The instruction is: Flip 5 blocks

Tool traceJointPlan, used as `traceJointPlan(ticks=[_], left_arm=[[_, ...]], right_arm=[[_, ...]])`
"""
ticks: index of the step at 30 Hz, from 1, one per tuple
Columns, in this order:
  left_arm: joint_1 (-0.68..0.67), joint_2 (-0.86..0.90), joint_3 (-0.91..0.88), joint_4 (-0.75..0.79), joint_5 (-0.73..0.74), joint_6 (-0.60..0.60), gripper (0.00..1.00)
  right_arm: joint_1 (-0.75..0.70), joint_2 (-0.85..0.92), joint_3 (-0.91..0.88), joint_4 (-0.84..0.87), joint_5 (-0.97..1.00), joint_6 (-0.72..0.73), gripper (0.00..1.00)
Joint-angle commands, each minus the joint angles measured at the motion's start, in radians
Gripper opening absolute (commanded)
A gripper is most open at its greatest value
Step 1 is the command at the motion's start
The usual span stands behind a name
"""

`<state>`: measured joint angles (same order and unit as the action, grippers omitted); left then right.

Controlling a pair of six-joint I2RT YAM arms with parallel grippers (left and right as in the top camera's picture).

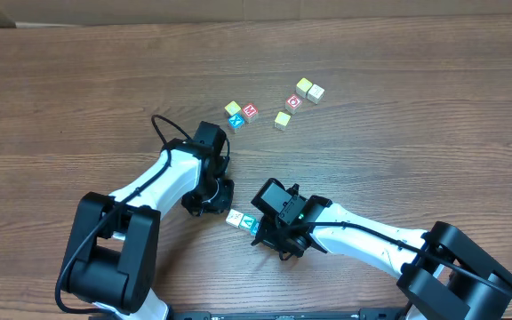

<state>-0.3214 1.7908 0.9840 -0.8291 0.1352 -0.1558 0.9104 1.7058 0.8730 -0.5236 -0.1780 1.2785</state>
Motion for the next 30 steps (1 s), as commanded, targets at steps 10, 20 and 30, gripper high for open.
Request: traceJointPlan(ticks=[10, 20, 30], left_arm=[[-0.056, 0.092, -0.072, 0.011, -0.043, 0.104, 0.04], [-0.093, 0.092, -0.072, 0.01, -0.003, 0.134, 0.04], [-0.118, 0.092, -0.072, 0.0, -0.003, 0.134, 0.04]], right_arm=[[-0.002, 0.006, -0.003, 0.003, 0.012, -0.003, 0.04], [-0.002, 0.006, -0.003, 0.008, 0.012, -0.003, 0.04], [-0.002, 0.006, -0.003, 0.019, 0.007, -0.003, 0.04]])
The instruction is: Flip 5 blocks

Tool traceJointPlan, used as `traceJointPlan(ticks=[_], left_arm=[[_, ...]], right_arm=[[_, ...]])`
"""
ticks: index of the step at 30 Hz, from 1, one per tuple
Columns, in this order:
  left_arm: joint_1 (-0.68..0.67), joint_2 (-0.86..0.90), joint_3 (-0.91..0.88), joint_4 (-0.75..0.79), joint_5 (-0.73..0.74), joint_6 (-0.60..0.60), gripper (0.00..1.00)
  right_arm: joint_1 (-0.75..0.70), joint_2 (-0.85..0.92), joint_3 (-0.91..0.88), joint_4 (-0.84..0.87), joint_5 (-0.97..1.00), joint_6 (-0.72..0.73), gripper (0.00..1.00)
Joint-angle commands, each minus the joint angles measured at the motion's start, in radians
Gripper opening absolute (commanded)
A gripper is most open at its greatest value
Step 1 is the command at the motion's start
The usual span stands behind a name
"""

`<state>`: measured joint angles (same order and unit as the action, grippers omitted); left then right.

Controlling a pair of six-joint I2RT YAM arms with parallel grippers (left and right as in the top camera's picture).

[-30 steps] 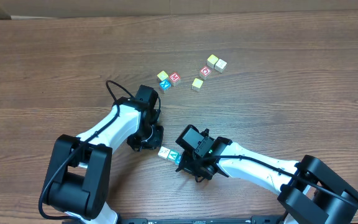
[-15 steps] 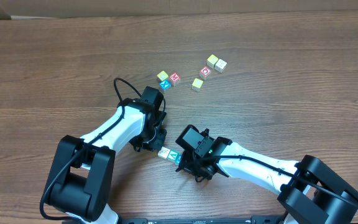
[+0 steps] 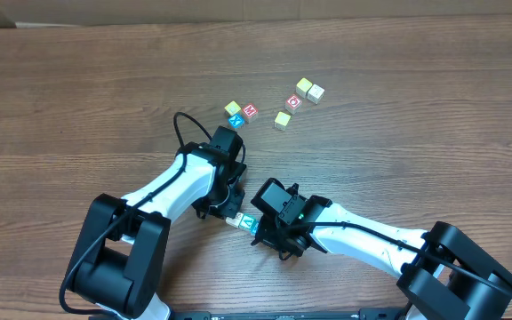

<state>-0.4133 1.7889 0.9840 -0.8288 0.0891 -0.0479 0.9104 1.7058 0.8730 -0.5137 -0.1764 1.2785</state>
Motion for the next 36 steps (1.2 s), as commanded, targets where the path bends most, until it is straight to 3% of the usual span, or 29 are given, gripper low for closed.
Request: traceJointPlan(ticks=[1, 36], left_arm=[[-0.027, 0.094, -0.072, -0.002, 0.044, 0.026, 0.04], [-0.027, 0.094, -0.072, 0.031, 0.065, 0.027, 0.04]], right_arm=[[-0.002, 0.006, -0.003, 0.011, 0.005, -0.003, 0.04], [0.013, 0.006, -0.003, 0.034, -0.027, 0.024, 0.04]])
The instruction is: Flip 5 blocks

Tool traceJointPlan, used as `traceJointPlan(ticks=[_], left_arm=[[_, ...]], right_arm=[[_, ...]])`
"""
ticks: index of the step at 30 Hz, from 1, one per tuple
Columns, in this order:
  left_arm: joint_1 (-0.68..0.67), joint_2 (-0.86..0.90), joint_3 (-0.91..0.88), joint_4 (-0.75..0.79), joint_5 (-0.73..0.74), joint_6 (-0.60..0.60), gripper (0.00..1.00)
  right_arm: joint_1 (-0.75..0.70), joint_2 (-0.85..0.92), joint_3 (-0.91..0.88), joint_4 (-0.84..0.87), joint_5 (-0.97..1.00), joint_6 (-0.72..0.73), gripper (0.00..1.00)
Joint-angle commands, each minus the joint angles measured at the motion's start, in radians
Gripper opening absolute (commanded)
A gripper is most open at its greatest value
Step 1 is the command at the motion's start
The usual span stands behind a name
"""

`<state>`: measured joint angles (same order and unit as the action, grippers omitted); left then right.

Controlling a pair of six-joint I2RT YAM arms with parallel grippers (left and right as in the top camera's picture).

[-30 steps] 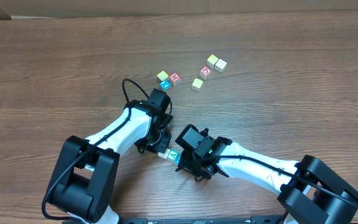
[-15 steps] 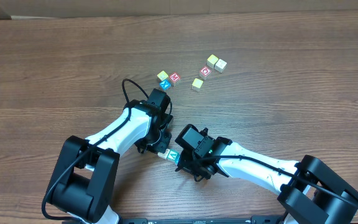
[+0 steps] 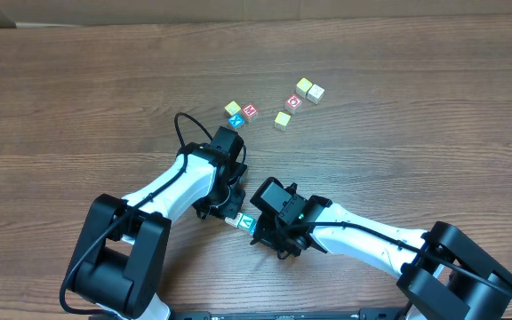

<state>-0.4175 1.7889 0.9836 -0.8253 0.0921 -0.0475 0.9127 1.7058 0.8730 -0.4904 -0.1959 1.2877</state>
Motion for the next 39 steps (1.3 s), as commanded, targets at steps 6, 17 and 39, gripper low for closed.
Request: traceJointPlan(ticks=[6, 17, 39], left_arm=[[-0.023, 0.094, -0.072, 0.041, 0.059, 0.042, 0.04], [-0.023, 0.094, -0.072, 0.072, 0.054, 0.079, 0.04], [-0.023, 0.094, -0.072, 0.123, 0.028, 0.078, 0.04]], right_arm=[[0.031, 0.006, -0.003, 0.015, -0.005, 0.026, 0.04], [0.031, 0.006, -0.003, 0.014, -0.011, 0.034, 0.04], [0.031, 0.006, -0.003, 0.014, -0.03, 0.065, 0.04]])
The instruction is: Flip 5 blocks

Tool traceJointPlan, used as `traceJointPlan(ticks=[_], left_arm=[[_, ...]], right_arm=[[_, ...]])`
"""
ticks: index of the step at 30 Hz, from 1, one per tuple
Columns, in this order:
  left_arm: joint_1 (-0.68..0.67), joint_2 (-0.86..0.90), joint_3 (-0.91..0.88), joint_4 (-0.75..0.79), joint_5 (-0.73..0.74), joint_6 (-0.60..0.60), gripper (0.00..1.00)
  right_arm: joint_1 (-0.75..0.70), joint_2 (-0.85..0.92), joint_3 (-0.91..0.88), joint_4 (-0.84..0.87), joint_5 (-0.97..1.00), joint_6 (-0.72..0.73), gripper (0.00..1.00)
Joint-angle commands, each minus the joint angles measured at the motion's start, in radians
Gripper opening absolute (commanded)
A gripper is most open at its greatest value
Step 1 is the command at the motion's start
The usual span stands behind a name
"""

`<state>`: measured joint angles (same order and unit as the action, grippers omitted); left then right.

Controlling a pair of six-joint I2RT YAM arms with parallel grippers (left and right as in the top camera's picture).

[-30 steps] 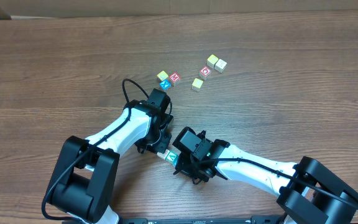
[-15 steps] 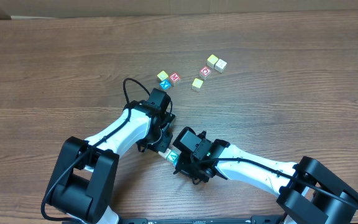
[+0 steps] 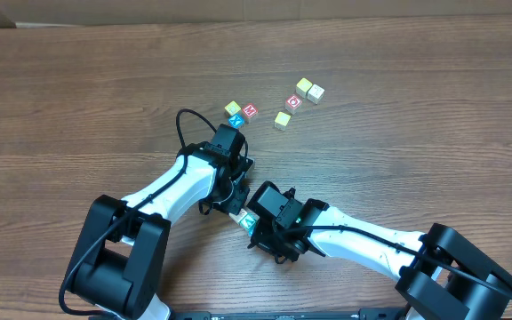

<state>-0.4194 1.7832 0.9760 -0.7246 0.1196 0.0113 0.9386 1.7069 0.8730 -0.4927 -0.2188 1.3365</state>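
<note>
A block showing a pale face [image 3: 236,214] and a teal face [image 3: 247,222] sits between my two grippers near the table's front middle. My right gripper [image 3: 251,226] is shut on its teal end. My left gripper [image 3: 235,205] comes from above-left and stands over its pale end, but the wrist hides its fingers. Several more blocks lie farther back: a yellow-green one [image 3: 232,108], a blue one [image 3: 236,121], a red M block [image 3: 250,111], another yellow-green one [image 3: 282,119], a red O block [image 3: 294,101], a yellow one [image 3: 303,86] and a cream one [image 3: 316,92].
The brown wooden table [image 3: 434,142] fills the view. A black cable [image 3: 183,124] loops off the left arm towards the blue block. The two arm bases stand at the front edge.
The right arm has shifted a little to the left with the block. The left wrist has turned slightly and stays over the block's pale end.
First the left gripper stood left of the block, apart from it, while the right gripper was at the teal end. Then the left gripper was over the pale end. Both grippers have stayed at the block since, with small shifts.
</note>
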Motion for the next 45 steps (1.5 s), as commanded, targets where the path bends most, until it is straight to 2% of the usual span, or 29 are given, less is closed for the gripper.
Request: traceJointPlan(ticks=[1, 45], left_arm=[[-0.021, 0.1, -0.064, 0.023, 0.0, 0.02, 0.04], [-0.021, 0.102, -0.064, 0.095, -0.052, 0.046, 0.04]], right_arm=[[0.005, 0.005, -0.003, 0.015, -0.008, 0.026, 0.04], [0.005, 0.006, -0.003, -0.004, 0.056, 0.158, 0.04]])
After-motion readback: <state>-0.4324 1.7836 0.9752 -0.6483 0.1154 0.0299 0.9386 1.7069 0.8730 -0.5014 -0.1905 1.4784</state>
